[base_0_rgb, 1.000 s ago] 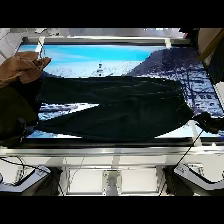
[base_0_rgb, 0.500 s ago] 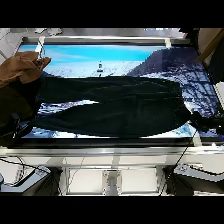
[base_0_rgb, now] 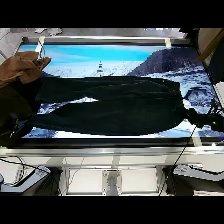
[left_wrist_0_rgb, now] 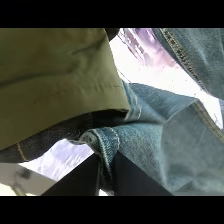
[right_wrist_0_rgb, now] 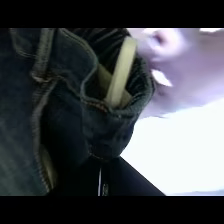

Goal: Fold the clothes and pants, and hang the long-sleeved shirts on hangers.

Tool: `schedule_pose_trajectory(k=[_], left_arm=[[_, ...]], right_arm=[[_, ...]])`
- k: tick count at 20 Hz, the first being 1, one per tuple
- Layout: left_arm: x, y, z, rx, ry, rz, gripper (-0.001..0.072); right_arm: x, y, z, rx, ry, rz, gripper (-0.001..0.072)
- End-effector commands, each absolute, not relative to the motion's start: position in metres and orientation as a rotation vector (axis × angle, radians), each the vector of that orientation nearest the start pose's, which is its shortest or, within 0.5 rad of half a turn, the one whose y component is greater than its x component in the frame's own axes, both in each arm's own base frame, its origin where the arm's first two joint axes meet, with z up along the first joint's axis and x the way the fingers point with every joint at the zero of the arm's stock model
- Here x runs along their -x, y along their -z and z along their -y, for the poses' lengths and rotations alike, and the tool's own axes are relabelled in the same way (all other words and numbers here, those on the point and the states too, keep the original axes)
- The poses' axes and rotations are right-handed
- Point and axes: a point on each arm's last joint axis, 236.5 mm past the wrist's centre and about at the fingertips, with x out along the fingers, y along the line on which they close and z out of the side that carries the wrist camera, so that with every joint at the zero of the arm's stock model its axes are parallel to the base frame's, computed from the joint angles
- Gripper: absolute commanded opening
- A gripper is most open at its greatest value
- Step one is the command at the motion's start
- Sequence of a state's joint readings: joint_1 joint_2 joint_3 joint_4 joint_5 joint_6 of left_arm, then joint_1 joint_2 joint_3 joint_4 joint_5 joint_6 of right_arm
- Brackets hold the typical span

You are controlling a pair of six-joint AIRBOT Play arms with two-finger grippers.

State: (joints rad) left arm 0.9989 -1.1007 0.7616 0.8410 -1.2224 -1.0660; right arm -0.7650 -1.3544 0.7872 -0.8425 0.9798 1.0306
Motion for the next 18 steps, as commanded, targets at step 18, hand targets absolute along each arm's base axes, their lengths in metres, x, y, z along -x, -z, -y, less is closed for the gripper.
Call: schedule_pose_trajectory(k=[18], left_arm=[[-0.422,-0.128,-0.172,0.474,-0.244,-0.789,0.0016]], right_arm=[[-0.285,-0.05,0.158,-0.642,0.316,-0.912,0.0021]])
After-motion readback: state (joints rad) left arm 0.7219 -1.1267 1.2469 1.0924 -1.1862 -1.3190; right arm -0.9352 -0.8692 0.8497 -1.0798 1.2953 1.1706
